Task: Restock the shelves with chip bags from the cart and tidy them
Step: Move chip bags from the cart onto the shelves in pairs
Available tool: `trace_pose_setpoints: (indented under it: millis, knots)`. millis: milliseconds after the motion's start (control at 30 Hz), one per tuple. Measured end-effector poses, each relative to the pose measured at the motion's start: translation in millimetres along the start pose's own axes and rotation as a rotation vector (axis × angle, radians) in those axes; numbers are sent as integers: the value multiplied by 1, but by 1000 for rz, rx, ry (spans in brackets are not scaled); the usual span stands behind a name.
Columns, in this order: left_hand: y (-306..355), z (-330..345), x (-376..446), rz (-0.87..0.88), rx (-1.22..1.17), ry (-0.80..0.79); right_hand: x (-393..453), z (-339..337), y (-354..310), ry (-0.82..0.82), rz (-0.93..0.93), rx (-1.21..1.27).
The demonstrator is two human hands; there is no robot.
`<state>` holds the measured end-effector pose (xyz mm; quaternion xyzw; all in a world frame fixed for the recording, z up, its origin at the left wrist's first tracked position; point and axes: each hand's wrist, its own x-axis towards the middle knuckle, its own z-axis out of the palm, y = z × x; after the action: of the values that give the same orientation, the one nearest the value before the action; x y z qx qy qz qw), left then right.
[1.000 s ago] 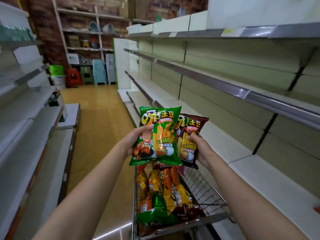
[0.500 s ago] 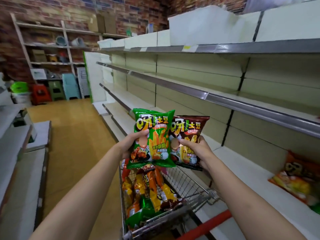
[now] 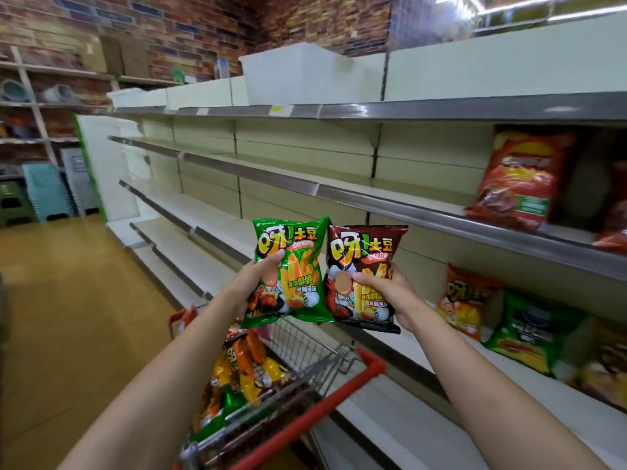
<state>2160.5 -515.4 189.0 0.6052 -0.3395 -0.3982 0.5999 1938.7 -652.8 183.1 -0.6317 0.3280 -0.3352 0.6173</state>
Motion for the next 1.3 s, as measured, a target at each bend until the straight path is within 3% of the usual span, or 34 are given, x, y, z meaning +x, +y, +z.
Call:
trace_pose_setpoints:
  millis: [300,933,1300]
  knots:
    - [-20,124,-48,-33,93,-126,-103,-113,21,198,69,-31]
    - [-45,327,-116,-55,110,-353,-270,-279,34,514,119,-28]
    - [-58,449,-135,-75,257,-520,-361,-360,37,755,129,1]
